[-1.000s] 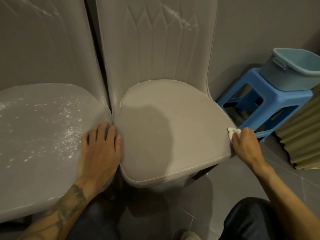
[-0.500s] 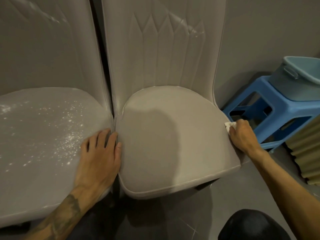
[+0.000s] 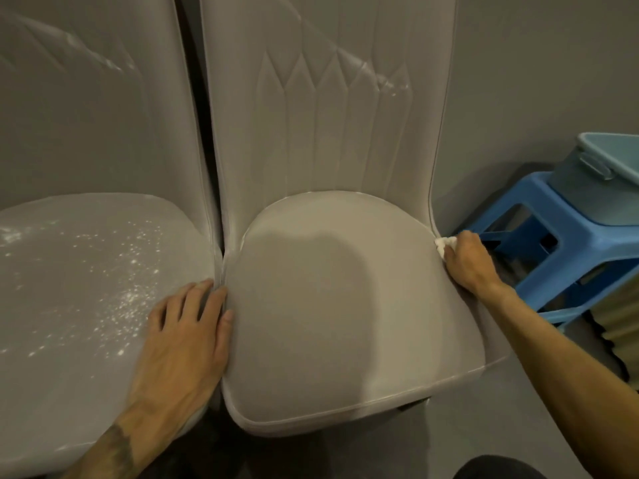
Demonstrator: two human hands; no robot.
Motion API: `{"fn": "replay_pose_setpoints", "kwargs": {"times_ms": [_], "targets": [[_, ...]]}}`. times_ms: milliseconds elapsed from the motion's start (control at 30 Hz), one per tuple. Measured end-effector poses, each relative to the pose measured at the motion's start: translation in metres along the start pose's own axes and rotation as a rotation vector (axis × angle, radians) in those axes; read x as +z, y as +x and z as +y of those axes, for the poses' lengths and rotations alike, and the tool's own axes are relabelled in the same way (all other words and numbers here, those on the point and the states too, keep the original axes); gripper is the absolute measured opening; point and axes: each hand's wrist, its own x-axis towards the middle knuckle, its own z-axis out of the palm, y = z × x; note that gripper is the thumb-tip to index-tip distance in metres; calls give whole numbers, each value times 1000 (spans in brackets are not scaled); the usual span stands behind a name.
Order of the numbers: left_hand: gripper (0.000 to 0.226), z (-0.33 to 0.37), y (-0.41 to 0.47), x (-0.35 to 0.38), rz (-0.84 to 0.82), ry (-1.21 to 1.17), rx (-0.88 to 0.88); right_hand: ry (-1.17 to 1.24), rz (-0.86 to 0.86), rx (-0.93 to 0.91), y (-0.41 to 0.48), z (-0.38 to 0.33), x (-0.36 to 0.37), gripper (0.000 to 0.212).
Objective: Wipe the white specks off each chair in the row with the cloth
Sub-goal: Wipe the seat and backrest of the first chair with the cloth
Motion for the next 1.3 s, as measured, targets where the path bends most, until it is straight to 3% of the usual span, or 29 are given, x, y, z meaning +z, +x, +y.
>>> {"fn": "replay_pose_setpoints", "kwargs": {"times_ms": [300,533,667,767,933,1033,1167,1300], "targets": [[55,-6,-1,8,-34,46,8,-59,20,-100,-15,8,1,29],[54,-7,0,10,-19,71,8,-53,101,-66,27,-67,17,25],[53,-7,-2,9,-36,103,23,-55,182,-270,9,-67,24,19],[56,-7,-2,8,-53,111,29,12,247,-224,5,-67,34,18],[56,-7,-1,9,-20,88,30,159,78,-260,32,-115,49,21],[56,-7,-1,11,-12,93,33,76,-5,-382,51,-134,55,23],[54,-8,-1,12,16,94,37,-187,139,-365,47,-96,60,26],[53,-8,0,15,33,96,42,-103,166,-288,40,-90,60,16]]}}
